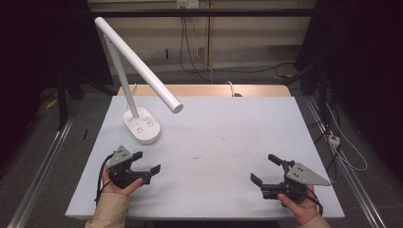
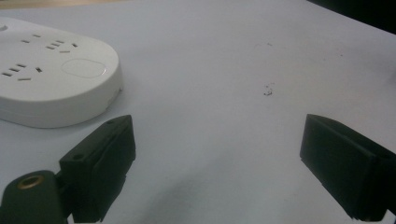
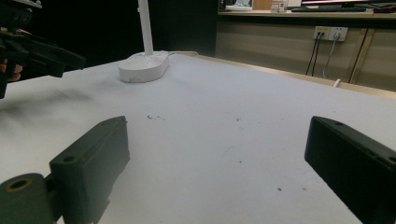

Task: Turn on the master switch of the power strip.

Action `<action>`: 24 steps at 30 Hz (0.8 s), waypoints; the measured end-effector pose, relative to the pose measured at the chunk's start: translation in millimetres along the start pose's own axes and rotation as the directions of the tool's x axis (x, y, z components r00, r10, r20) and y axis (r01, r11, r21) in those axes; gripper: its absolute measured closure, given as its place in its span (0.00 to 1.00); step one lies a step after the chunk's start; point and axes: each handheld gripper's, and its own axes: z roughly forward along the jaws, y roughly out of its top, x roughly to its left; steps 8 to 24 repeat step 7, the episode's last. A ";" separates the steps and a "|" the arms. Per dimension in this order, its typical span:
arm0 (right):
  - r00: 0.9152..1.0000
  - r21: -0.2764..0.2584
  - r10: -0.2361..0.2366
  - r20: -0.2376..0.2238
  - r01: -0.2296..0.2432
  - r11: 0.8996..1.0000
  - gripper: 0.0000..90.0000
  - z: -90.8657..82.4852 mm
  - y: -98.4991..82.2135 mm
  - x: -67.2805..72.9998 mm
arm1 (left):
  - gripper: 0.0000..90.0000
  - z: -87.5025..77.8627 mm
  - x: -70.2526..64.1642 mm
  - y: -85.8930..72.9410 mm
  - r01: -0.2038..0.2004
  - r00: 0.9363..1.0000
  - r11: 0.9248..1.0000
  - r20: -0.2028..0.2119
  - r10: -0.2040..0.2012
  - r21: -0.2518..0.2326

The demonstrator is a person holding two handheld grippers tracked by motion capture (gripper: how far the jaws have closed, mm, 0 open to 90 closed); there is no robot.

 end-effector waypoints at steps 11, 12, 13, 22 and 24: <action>1.000 -0.002 0.003 0.003 -0.003 1.000 0.07 0.2 0.3 -0.7 | 0.11 -0.4 2.9 -4.0 -0.005 1.000 1.000 -0.024 0.005 0.017; 1.000 -0.002 0.003 0.003 -0.003 1.000 0.07 0.2 0.3 -0.7 | 0.11 -0.4 2.9 -4.0 -0.005 1.000 1.000 -0.024 0.005 0.017; 1.000 -0.002 0.003 0.003 -0.003 1.000 0.07 0.2 0.3 -0.7 | 0.11 -0.4 2.9 -4.0 -0.005 1.000 1.000 -0.024 0.005 0.017; 1.000 -0.002 0.003 0.003 -0.003 1.000 0.07 0.2 0.3 -0.7 | 0.11 -0.4 2.9 -4.0 -0.005 1.000 1.000 -0.024 0.005 0.017; 1.000 -0.002 0.003 0.003 -0.003 1.000 0.07 0.2 0.3 -0.7 | 0.11 -0.4 2.9 -4.0 -0.005 1.000 1.000 -0.024 0.005 0.017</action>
